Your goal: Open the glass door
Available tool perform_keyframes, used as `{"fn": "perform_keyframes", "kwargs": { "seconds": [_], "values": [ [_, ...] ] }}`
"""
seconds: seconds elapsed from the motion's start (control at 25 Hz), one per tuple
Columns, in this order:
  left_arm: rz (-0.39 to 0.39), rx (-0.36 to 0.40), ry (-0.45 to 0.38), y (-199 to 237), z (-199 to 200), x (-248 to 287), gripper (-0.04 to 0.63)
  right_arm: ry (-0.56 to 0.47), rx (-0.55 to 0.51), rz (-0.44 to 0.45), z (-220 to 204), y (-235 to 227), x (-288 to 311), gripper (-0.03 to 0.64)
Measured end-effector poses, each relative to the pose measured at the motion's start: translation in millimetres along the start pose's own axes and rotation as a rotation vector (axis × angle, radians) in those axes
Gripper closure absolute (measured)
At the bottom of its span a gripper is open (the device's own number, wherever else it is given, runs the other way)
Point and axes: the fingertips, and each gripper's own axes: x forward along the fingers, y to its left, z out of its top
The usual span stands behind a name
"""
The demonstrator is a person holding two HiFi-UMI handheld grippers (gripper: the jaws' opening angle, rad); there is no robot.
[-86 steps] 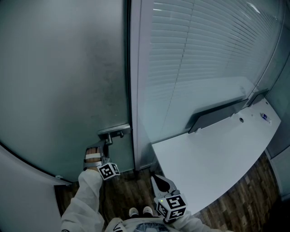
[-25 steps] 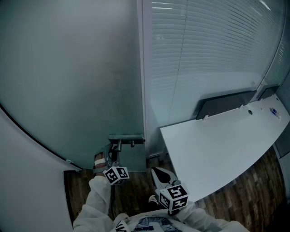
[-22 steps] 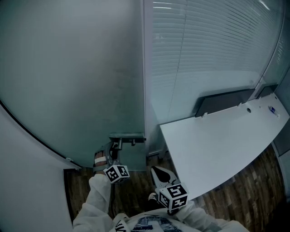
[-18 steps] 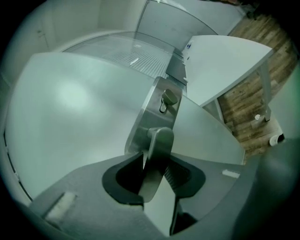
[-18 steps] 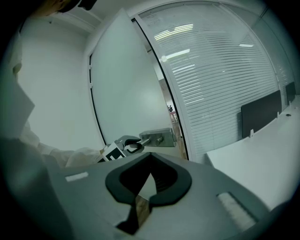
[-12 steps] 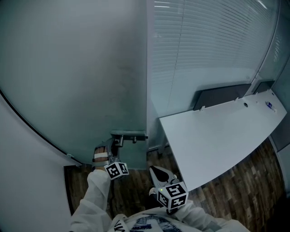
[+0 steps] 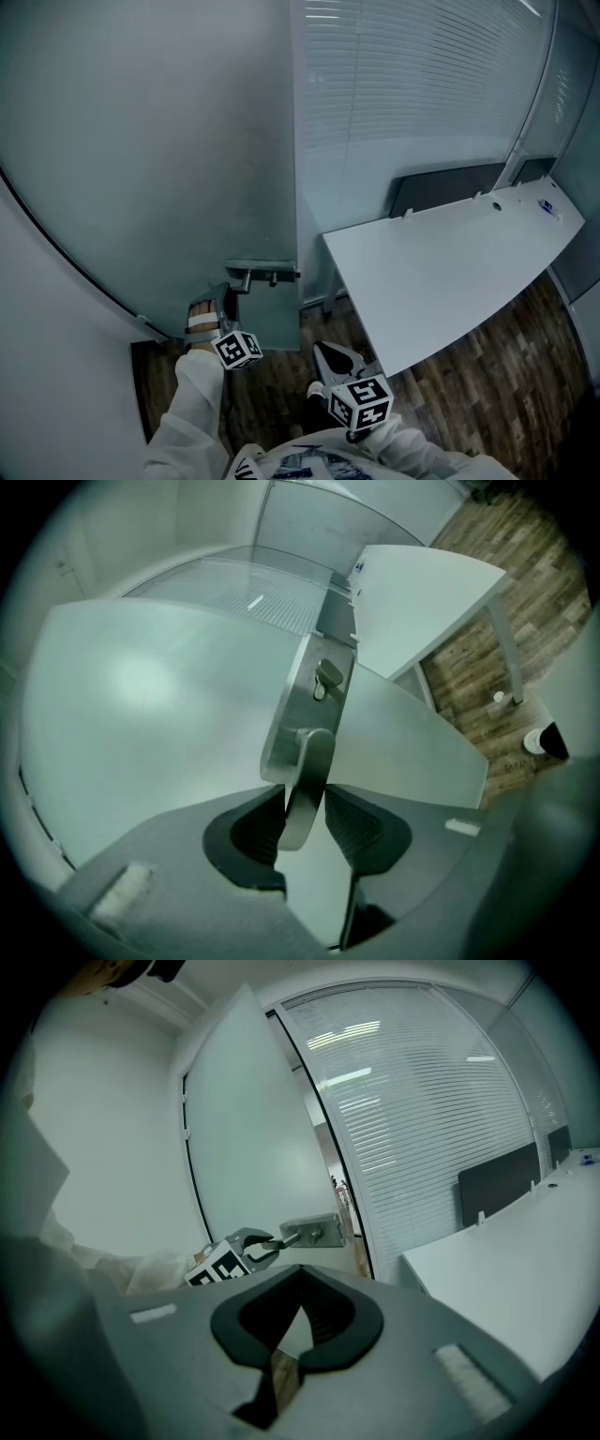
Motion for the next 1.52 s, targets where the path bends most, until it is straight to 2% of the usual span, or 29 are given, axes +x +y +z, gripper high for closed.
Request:
{"fn": "perform_keyframes", "kwargs": {
  "seconds": [0.08,0.16,0.2,0.32,0.4,0.52,0.64,0.76,1.24,1.52],
  "values": [
    [0.021,-0.085,-0.011,-4,-3,-36,0.472,-0.008,-0.003,-0.009,-13,9,-18,0.614],
    [0.037,-0.229,-0.039,-5,-3,-73,0.557,-0.015,-0.008,-0.015,-22,18,-33,0.614],
    [0.028,-0.324,-0.058,-6,-1,-91,0.591,-0.019,-0.011,-0.018,-24,21,-39,0.614],
    [-0.038,-0.642,-0.108,-15,4,-146,0.591,-0.031,-0.024,-0.025,-28,35,-62,0.614],
    [-0.075,-0.813,-0.129,-21,6,-180,0.591,-0.041,-0.033,-0.029,-32,46,-75,0.614],
    [-0.098,-0.992,-0.154,-21,10,-222,0.591,-0.055,-0.024,-0.009,-34,59,-89,0.614],
    [-0.086,-1.118,-0.171,-15,15,-258,0.591,-0.075,-0.055,0.028,-27,72,-103,0.614],
    [-0.07,-1.166,-0.181,-10,24,-279,0.591,-0.098,-0.081,0.051,-16,75,-111,0.615],
    [-0.052,-1.151,-0.135,-13,47,-296,0.591,-0.07,-0.057,0.108,-4,62,-113,0.615],
    [-0.059,-1.148,-0.133,-15,63,-291,0.591,-0.068,-0.051,0.106,0,48,-118,0.615]
  ]
}}
